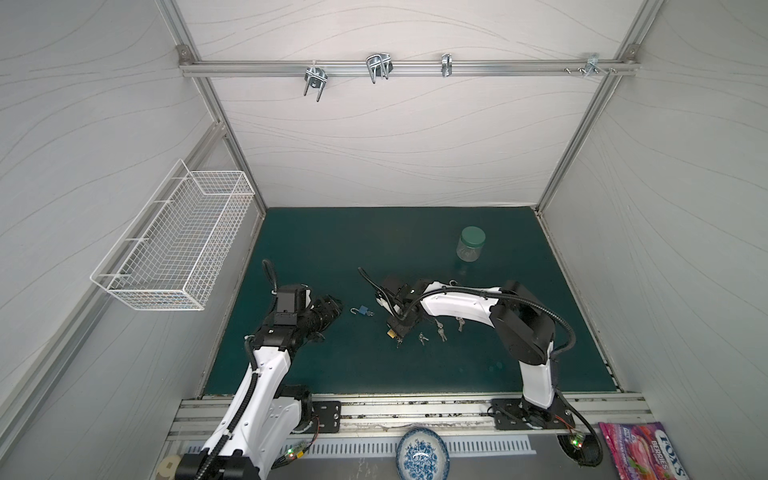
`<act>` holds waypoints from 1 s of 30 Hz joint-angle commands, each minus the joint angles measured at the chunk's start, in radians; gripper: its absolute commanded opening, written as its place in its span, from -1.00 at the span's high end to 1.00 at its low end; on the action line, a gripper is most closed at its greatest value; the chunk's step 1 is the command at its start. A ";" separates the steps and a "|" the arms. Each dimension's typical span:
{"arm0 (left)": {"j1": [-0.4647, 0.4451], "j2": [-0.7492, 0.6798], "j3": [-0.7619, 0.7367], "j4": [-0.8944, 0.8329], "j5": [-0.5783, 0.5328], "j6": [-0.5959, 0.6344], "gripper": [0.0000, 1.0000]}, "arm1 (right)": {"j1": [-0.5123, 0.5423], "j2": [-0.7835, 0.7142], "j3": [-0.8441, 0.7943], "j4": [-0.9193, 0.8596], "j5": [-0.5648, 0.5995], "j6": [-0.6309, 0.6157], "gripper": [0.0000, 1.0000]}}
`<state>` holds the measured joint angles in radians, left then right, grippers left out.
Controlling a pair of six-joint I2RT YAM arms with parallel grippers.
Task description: Lock with the key
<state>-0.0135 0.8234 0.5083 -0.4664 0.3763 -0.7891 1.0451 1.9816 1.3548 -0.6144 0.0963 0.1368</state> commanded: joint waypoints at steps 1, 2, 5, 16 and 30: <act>0.014 -0.014 0.004 -0.004 0.017 0.002 -0.50 | 0.028 0.014 0.012 -0.039 -0.037 0.017 0.93; 0.015 -0.013 0.006 -0.006 0.020 0.001 -0.50 | 0.035 0.014 0.013 -0.039 -0.049 0.019 0.94; 0.022 -0.019 0.009 -0.017 0.022 0.008 -0.50 | 0.058 0.016 0.023 -0.036 -0.084 0.030 0.95; 0.064 -0.025 -0.007 0.004 0.094 0.000 -0.57 | 0.054 -0.111 -0.058 0.182 -0.127 -0.016 0.28; 0.284 -0.012 -0.063 0.105 0.325 -0.046 -0.57 | -0.011 0.086 0.209 0.132 -0.178 -0.310 -0.20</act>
<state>0.2314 0.8116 0.4545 -0.4221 0.6170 -0.8070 1.0439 2.0064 1.5108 -0.4370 -0.0521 -0.0662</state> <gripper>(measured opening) 0.788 0.596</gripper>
